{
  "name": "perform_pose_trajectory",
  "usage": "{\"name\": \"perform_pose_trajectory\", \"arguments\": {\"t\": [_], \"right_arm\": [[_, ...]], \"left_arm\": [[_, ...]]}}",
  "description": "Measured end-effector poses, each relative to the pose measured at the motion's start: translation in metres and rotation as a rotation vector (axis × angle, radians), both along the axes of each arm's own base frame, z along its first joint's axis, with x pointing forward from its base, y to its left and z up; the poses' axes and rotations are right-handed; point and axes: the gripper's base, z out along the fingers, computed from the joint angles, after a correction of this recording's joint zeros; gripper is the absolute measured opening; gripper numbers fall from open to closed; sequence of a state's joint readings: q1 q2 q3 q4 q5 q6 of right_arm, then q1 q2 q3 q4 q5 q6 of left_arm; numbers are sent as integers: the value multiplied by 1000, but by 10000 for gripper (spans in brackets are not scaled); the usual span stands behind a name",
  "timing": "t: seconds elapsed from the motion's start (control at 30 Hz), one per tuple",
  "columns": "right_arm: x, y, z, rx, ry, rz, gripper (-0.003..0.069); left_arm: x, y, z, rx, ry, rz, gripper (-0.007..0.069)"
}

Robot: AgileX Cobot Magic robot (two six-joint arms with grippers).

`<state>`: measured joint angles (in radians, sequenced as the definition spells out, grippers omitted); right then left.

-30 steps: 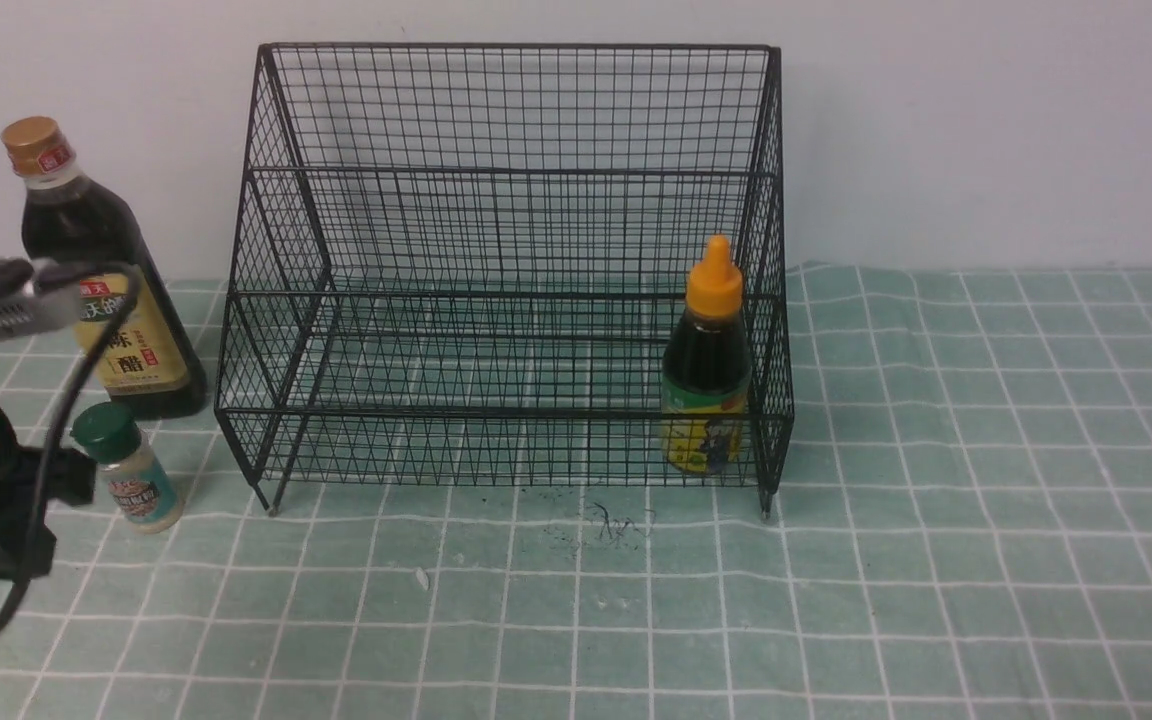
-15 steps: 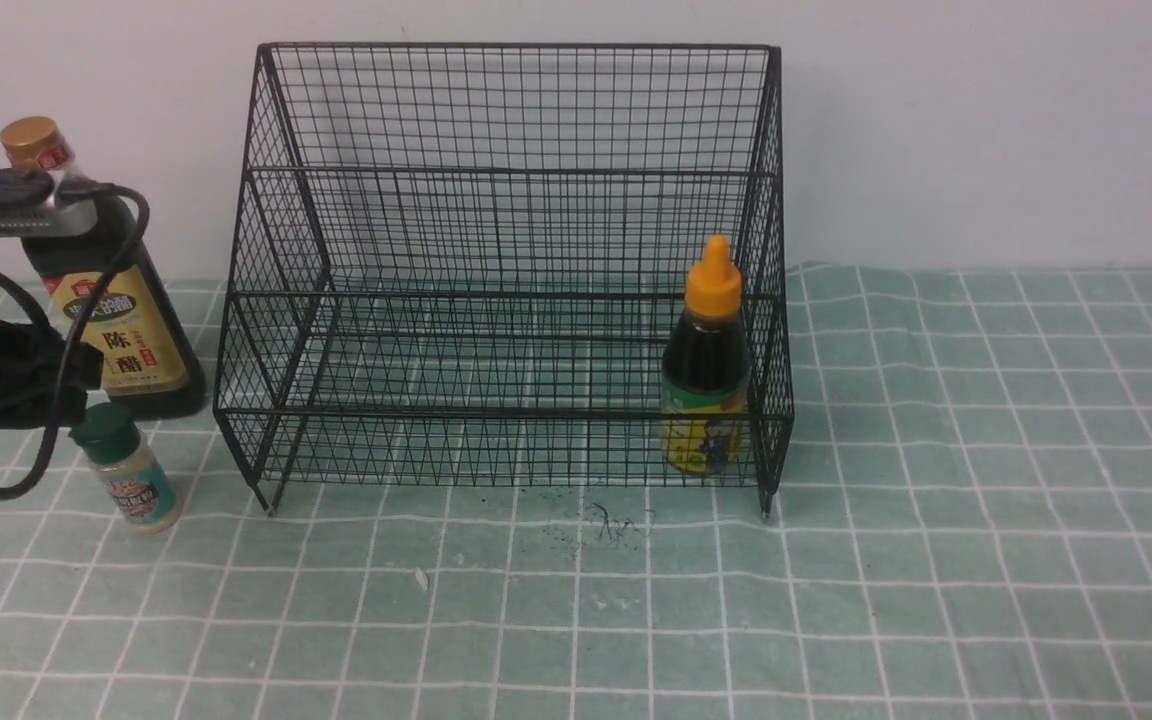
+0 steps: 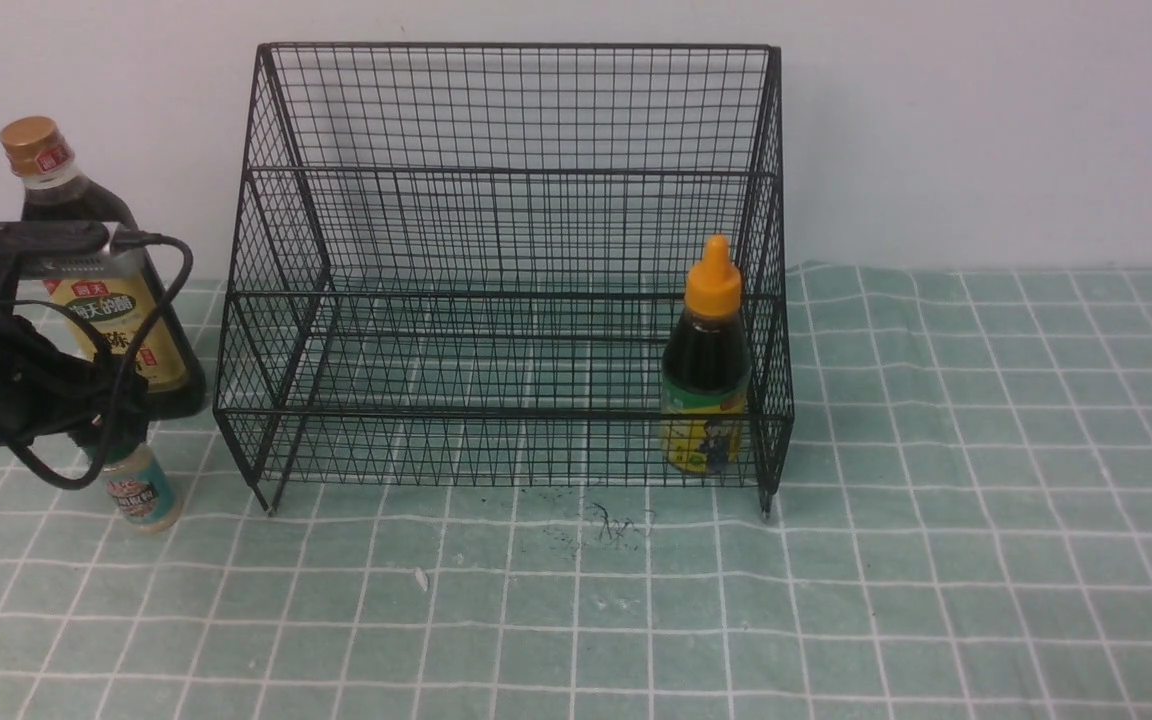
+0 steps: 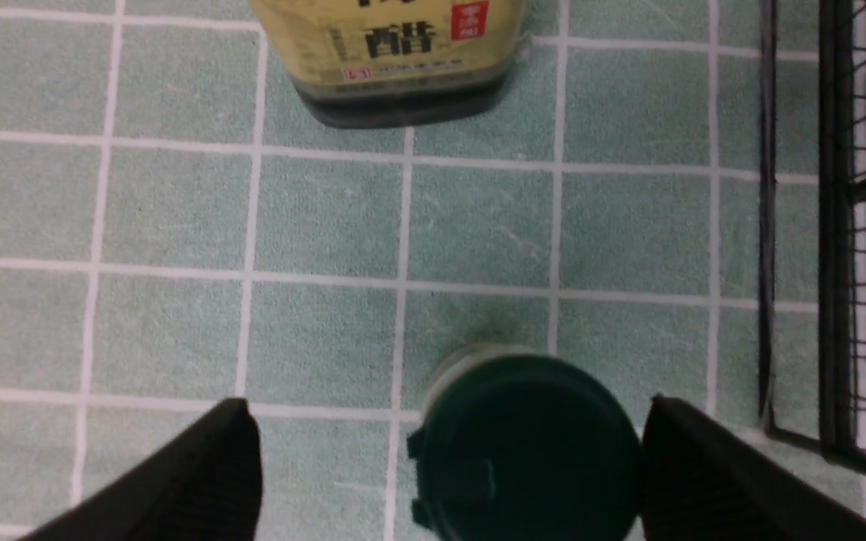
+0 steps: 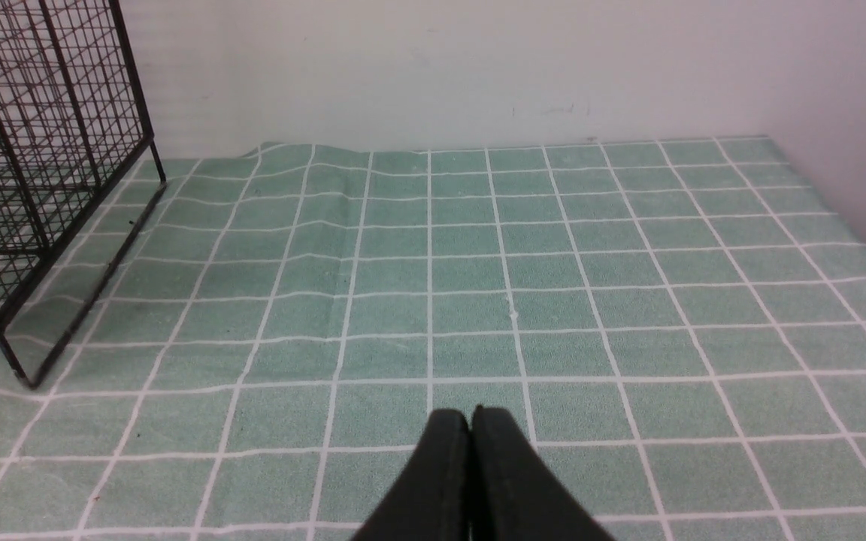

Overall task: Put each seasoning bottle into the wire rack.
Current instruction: Use the left arm to grab the condiment bottle closest to it, then use the left arm to put the condiment bottle back on the shelf

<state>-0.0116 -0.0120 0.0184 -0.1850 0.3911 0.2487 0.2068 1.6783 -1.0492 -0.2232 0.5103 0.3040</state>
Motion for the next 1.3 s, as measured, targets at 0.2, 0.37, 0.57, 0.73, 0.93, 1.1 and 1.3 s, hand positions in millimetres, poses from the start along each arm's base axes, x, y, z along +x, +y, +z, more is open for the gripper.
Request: {"name": "perform_pose_trajectory", "arguments": {"t": [0.2, 0.37, 0.57, 0.73, 0.93, 1.1, 1.3], "right_arm": [[0, 0, 0, 9, -1, -2, -13], [0, 0, 0, 25, -2, -5, -13], [0, 0, 0, 26, -2, -6, -13], [0, 0, 0, 27, -2, -6, -13], [0, 0, 0, 27, -2, -6, -13], [0, 0, 0, 27, -2, -6, -13], [0, 0, 0, 27, -2, -6, -13]], "left_arm": [[5, 1, -15, -3, 24, 2, 442], [6, 1, -16, 3, 23, -3, 335], [-10, -2, 16, 18, 64, -31, 341], [-30, -7, 88, 20, -50, -27, 341], [-50, -27, 153, -45, -199, -67, 341], [-43, -78, 154, -83, -201, -241, 341], [-17, -117, 127, -91, -179, -343, 341]]}}
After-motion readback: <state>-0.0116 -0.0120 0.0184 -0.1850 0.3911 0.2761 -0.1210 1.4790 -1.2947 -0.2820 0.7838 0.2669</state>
